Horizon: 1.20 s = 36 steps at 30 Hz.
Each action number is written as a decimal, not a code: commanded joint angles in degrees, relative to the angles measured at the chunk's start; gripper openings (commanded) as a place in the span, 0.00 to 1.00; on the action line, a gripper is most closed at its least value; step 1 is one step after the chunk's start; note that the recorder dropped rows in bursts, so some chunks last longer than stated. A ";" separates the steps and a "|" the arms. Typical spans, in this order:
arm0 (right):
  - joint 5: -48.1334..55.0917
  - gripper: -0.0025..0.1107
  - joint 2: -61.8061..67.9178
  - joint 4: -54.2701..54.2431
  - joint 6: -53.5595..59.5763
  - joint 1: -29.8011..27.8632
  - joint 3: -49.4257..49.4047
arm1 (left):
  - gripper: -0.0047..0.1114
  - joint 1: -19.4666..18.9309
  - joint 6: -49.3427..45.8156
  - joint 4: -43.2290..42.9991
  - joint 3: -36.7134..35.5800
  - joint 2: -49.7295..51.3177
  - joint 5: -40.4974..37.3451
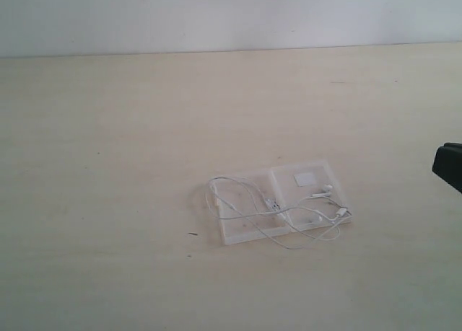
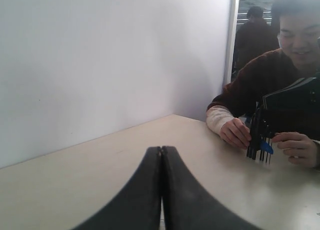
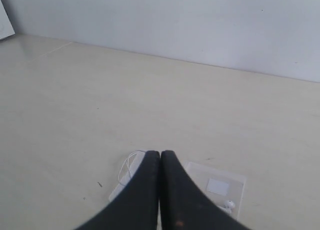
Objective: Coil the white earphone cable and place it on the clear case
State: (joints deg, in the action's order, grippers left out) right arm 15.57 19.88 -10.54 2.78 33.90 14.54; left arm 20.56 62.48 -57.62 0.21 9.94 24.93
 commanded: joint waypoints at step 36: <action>-8.18 0.02 -19.88 2.04 4.03 -31.31 -14.54 | 0.04 0.00 0.36 -0.04 -0.21 -0.36 -0.48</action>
State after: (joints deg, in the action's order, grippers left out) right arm 7.26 0.39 -8.22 6.70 2.88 0.31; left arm 20.56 62.52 -57.62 0.21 9.94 24.59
